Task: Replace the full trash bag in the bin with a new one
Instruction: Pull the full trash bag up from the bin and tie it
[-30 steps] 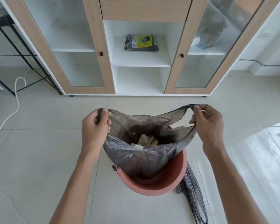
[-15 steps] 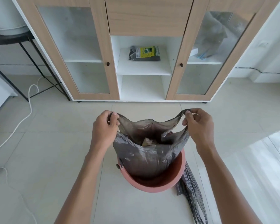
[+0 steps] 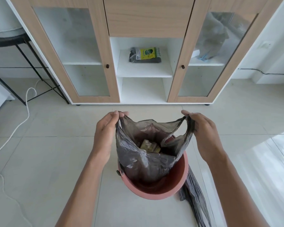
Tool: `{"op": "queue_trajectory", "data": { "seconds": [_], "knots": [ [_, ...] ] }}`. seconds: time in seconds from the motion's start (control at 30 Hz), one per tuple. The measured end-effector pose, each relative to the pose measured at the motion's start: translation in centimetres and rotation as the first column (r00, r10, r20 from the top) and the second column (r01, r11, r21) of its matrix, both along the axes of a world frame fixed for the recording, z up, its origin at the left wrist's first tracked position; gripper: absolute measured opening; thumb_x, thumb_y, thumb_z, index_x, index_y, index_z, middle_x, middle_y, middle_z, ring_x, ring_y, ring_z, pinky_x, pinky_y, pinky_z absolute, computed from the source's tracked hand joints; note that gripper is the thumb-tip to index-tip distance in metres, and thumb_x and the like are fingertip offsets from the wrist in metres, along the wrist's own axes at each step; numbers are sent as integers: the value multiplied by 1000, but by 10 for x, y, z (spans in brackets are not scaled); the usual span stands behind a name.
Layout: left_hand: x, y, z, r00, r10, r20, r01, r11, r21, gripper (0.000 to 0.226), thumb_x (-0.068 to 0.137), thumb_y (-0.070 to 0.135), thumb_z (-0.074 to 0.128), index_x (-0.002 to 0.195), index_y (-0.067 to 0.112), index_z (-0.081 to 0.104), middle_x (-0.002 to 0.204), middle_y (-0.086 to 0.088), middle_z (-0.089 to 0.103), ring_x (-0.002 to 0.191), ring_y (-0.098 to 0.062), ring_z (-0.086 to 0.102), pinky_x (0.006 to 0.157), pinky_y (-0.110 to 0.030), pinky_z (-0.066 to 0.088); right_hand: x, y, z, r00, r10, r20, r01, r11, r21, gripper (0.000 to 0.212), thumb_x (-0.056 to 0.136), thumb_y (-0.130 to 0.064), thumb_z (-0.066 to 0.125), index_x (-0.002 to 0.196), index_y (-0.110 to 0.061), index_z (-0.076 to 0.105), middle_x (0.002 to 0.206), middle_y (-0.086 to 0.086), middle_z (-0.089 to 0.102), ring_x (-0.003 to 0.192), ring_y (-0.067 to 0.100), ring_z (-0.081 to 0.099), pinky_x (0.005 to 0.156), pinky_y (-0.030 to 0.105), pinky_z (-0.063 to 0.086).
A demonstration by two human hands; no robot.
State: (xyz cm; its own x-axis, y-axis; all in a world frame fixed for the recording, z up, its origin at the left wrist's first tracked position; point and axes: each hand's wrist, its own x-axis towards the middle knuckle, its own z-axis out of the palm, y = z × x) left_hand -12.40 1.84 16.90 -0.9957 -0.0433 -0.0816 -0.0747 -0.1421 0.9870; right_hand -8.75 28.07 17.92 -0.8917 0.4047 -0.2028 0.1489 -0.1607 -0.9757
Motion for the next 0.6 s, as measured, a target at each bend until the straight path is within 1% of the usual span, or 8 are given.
{"op": "queue_trajectory", "data": {
  "seconds": [0.03, 0.13, 0.23, 0.33, 0.4, 0.47, 0.53, 0.6],
  "knots": [
    [0, -1, 0, 1000, -3, 13, 2, 999, 46, 27, 104, 22, 45, 92, 13, 67, 106, -6, 75, 107, -18, 68, 98, -33, 48, 0, -1, 3, 1000, 18, -25, -20, 995, -96, 35, 92, -19, 52, 92, 15, 61, 117, 34, 60, 91, 13, 61, 87, 27, 42],
    [0, -3, 0, 999, -16, 30, 11, 988, 152, 27, 106, 24, 39, 103, 17, 65, 91, -11, 73, 95, -24, 68, 94, -45, 48, 2, -6, 9, 993, 74, -88, -102, 916, -389, 21, 98, -15, 41, 89, -5, 57, 117, 16, 71, 111, 22, 65, 82, 24, 51],
    [1, -2, 1, 998, -68, -9, 69, 989, 128, 28, 108, 23, 35, 120, 19, 60, 78, -12, 68, 93, -34, 70, 88, -45, 51, 2, -5, 7, 980, 147, -136, -191, 887, -420, 16, 100, -18, 44, 94, -15, 59, 96, 5, 70, 117, 25, 64, 84, 30, 48],
    [5, 3, 5, 993, -120, -4, 120, 988, 99, 34, 108, 22, 35, 136, 27, 53, 71, -12, 62, 76, -32, 71, 71, -32, 57, 0, -6, 2, 968, 211, -134, -244, 914, -324, 26, 100, -12, 41, 112, -16, 64, 80, 1, 54, 99, 24, 64, 86, 33, 42],
    [7, 4, 7, 989, -150, -5, 150, 987, 63, 40, 108, 22, 34, 143, 35, 45, 70, -14, 58, 64, -28, 68, 63, -27, 56, 0, -7, 1, 958, 250, -139, -282, 908, -311, 38, 100, -8, 40, 132, -15, 58, 77, 3, 47, 87, 24, 60, 83, 35, 42],
    [7, 3, 4, 987, -159, -19, 159, 987, -19, 42, 108, 22, 33, 146, 40, 41, 66, -12, 53, 51, -25, 60, 56, -27, 54, 0, -10, -1, 953, 273, -132, -300, 909, -289, 44, 102, -7, 38, 141, -21, 53, 71, 4, 40, 70, 23, 56, 81, 35, 46],
    [4, 1, -2, 992, -125, -11, 123, 988, -88, 42, 108, 23, 36, 146, 41, 41, 60, -5, 45, 40, -15, 41, 43, -25, 41, 1, -13, 0, 950, 291, -115, -311, 921, -234, 45, 104, -8, 36, 141, -30, 53, 64, 3, 30, 51, 18, 43, 83, 38, 49],
    [1, -3, -7, 996, -79, 34, 82, 991, -108, 42, 106, 23, 41, 144, 40, 44, 55, 2, 37, 40, -8, 26, 38, -20, 26, 2, -16, 2, 951, 292, -100, -307, 927, -215, 46, 105, -10, 35, 138, -36, 54, 62, 2, 20, 44, 14, 24, 67, 37, 49]
  ]
}}
